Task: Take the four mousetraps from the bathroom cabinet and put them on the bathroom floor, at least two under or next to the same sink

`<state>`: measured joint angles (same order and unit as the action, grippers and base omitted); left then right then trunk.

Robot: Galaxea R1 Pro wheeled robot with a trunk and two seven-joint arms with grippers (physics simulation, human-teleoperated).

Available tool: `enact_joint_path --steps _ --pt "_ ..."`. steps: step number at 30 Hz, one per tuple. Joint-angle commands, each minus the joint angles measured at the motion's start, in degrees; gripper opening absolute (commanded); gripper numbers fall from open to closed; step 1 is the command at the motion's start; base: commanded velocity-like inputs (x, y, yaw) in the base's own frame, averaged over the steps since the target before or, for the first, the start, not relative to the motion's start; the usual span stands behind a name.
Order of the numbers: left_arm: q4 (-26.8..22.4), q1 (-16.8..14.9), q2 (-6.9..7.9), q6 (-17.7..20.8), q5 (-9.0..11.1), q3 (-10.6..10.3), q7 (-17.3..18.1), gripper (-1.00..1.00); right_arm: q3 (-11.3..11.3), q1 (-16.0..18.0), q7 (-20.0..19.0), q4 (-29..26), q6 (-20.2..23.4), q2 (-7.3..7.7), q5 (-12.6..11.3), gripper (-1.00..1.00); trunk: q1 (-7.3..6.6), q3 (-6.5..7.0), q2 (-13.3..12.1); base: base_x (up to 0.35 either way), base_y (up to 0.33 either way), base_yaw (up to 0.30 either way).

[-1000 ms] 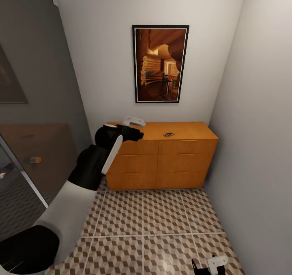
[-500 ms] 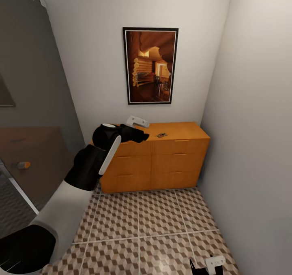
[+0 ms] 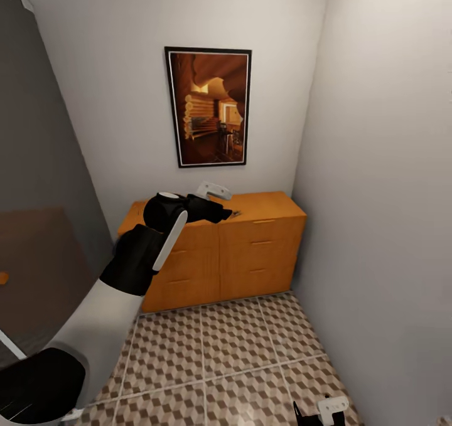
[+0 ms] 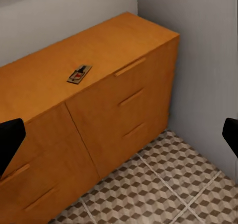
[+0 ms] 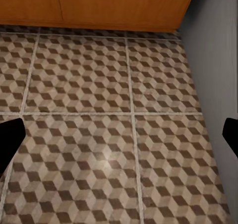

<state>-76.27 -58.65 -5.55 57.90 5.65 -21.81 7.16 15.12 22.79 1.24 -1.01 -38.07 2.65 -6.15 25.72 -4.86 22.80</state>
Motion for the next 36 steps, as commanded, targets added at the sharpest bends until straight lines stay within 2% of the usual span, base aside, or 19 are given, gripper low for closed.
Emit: enact_joint_path --steps 1,15,26,36 --pt "0.0 -0.1 0.01 0.3 0.5 0.0 -0.3 1.00 0.5 0.1 0.1 0.0 -0.2 -0.01 -0.6 1.00 0.06 -0.05 0.1 0.194 0.099 -0.163" --pt "0.7 0.0 0.09 0.3 0.5 0.0 -0.2 1.00 0.5 0.1 0.1 0.0 -0.1 0.06 -0.6 1.00 0.06 0.27 0.1 0.129 0.082 -0.051" --pt "1.5 0.1 0.10 0.2 0.5 0.0 -0.2 1.00 0.5 0.1 0.1 0.0 -0.2 0.00 -0.5 1.00 0.06 0.28 0.1 0.236 0.180 -0.002" --pt "4.6 0.1 0.04 0.2 0.5 -0.1 -0.1 1.00 0.5 0.1 0.0 0.0 -0.2 0.04 -0.5 1.00 0.06 0.28 0.1 0.253 0.195 0.000"
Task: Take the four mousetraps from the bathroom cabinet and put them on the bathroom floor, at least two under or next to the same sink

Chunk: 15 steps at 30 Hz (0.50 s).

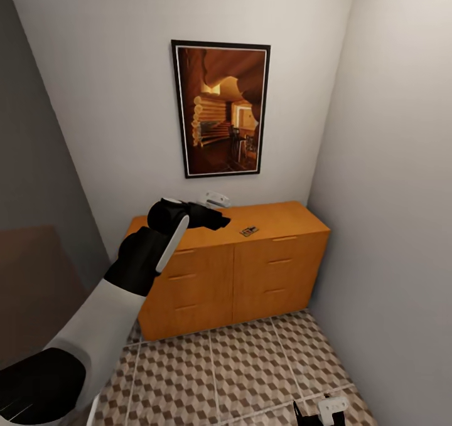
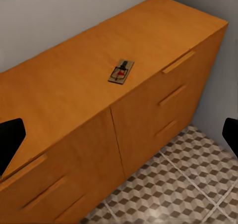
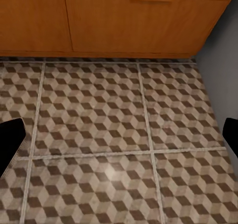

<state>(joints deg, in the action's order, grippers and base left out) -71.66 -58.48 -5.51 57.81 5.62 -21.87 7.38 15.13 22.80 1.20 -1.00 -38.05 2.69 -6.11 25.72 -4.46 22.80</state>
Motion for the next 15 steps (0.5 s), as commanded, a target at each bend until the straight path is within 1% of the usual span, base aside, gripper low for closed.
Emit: enact_joint_path --steps 1,5,9,15 --pt "0.3 -0.1 0.00 0.3 0.5 0.0 -0.3 1.00 0.5 0.0 0.1 0.0 -0.2 -0.01 -0.6 1.00 0.06 -0.13 0.1 0.254 0.186 0.000" --pt "2.0 -0.1 -0.02 0.2 0.5 -0.8 -0.2 1.00 0.5 0.0 0.1 0.0 -0.1 -0.01 -0.6 1.00 0.06 -0.13 0.1 0.254 0.160 0.000" --pt "3.5 -0.1 -0.02 0.2 0.5 -2.2 0.1 1.00 0.5 0.0 0.1 0.0 -0.1 0.01 -0.6 1.00 0.06 -0.13 0.1 0.253 0.134 0.000" --pt "5.6 -0.1 -0.15 0.1 0.5 -3.9 2.2 1.00 0.5 0.0 0.1 0.0 -0.1 0.03 -0.6 1.00 0.06 -0.13 0.1 0.213 0.056 0.000"
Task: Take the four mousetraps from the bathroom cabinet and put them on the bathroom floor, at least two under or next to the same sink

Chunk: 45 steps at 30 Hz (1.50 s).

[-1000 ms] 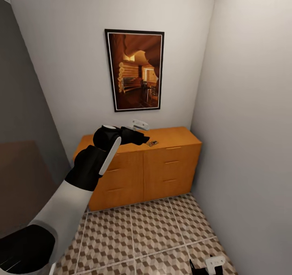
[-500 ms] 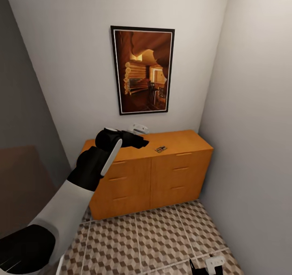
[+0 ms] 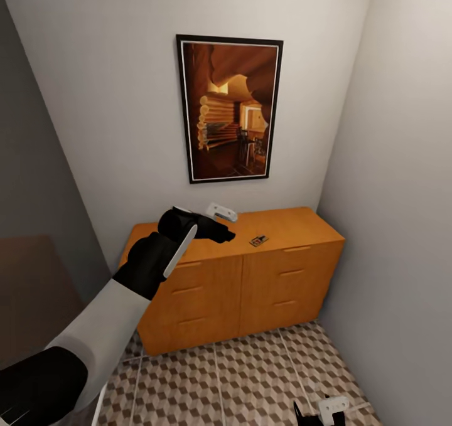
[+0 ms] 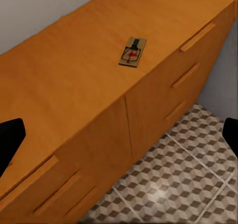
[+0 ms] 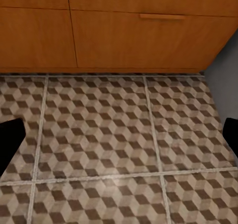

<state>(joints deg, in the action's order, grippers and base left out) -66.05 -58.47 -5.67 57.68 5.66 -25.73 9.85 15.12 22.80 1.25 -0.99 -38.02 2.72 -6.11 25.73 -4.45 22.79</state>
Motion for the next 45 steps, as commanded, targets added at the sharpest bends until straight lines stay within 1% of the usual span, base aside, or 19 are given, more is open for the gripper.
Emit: enact_joint_path --steps 1,6,9,12,34,43,45 --pt "0.4 -0.1 -0.01 0.3 0.5 -0.3 0.9 1.00 0.5 0.0 0.1 0.0 -0.2 0.00 -0.6 1.00 0.06 -0.13 0.1 0.145 0.019 0.000" --pt "1.0 -0.1 -0.03 0.2 0.5 -0.7 4.4 1.00 0.5 0.0 0.1 0.0 -0.1 0.00 -0.6 1.00 0.06 -0.13 0.1 0.074 0.010 0.000" --pt "1.0 -0.1 -0.04 0.2 0.4 -0.8 5.8 1.00 0.5 0.0 0.1 0.0 -0.1 0.01 -0.6 1.00 0.06 -0.13 0.1 0.023 0.003 0.000" --pt "1.0 -0.1 -0.04 0.2 0.4 -0.8 6.4 1.00 0.5 0.0 0.1 0.0 -0.1 0.01 -0.6 1.00 0.06 -0.13 0.1 0.010 0.001 0.000" --pt "1.1 -0.1 -0.13 0.2 0.5 -1.1 6.9 1.00 0.5 0.0 0.1 0.0 -0.1 0.00 -0.6 1.00 0.06 -0.13 0.1 0.001 0.000 0.000" --pt "1.2 -0.1 -0.13 0.2 0.4 -1.5 6.9 1.00 0.5 0.0 0.1 0.0 -0.1 -0.03 -0.6 1.00 0.06 -0.14 0.1 0.000 0.000 0.000" --pt "1.2 -0.1 -0.14 0.3 0.4 -1.9 6.9 1.00 0.5 0.0 0.1 0.0 -0.2 -0.01 -0.6 1.00 0.06 -0.20 0.1 0.035 -0.007 0.000"
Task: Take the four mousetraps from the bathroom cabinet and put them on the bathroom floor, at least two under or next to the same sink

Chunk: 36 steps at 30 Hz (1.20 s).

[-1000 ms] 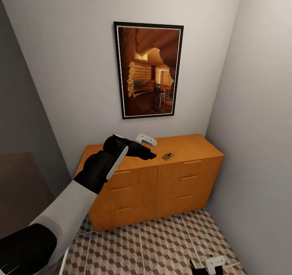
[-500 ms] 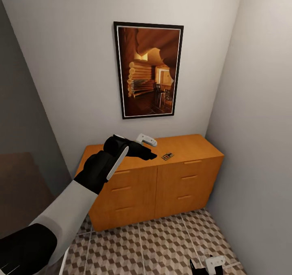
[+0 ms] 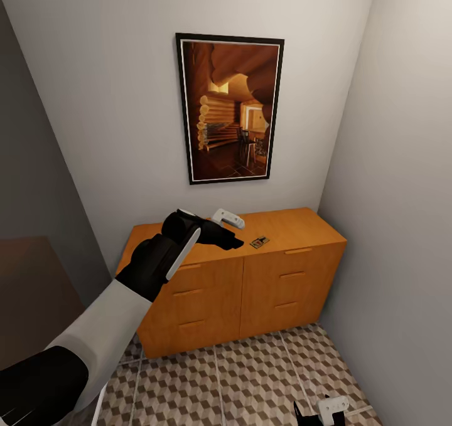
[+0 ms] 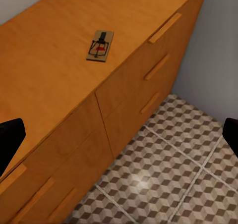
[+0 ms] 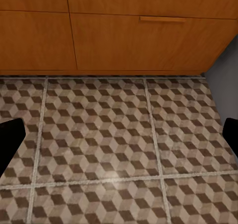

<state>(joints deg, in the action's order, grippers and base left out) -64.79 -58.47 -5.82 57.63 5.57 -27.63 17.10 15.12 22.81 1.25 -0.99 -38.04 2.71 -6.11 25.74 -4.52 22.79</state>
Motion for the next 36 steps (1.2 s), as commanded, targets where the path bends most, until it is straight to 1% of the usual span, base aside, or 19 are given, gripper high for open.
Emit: enact_joint_path --steps 1,5,9,21,29,36 --pt "0.0 -0.1 0.01 0.3 0.5 -0.3 -0.3 1.00 0.5 0.0 0.1 0.0 -0.2 0.00 -0.6 1.00 0.04 -0.18 0.1 0.088 -0.027 0.000" --pt "0.1 -0.1 0.01 0.3 0.6 -1.7 -0.3 1.00 0.5 0.0 0.1 0.0 -0.2 -0.03 -0.6 1.00 0.04 -0.45 0.1 0.135 -0.048 0.000" --pt "0.1 -0.1 0.02 0.3 0.6 -2.4 -0.3 1.00 0.5 0.0 0.1 0.0 -0.2 -0.02 -0.6 1.00 0.04 -0.78 0.1 0.155 -0.050 0.000" --pt "0.1 -0.1 0.02 0.3 0.6 -2.7 -0.3 1.00 0.5 0.0 0.1 0.0 -0.2 -0.01 -0.6 1.00 0.04 -1.69 0.1 0.063 -0.010 0.000" --pt "0.1 -0.1 0.02 0.3 0.6 -2.7 -0.3 1.00 0.5 0.0 0.1 0.0 -0.2 0.00 -0.6 1.00 0.04 -1.82 0.1 0.007 -0.001 0.000" --pt "1.3 -0.1 0.00 0.3 0.6 -2.8 -0.3 1.00 0.5 0.0 0.1 0.0 -0.2 -0.02 -0.6 1.00 0.04 -1.83 0.1 0.085 0.000 0.000"
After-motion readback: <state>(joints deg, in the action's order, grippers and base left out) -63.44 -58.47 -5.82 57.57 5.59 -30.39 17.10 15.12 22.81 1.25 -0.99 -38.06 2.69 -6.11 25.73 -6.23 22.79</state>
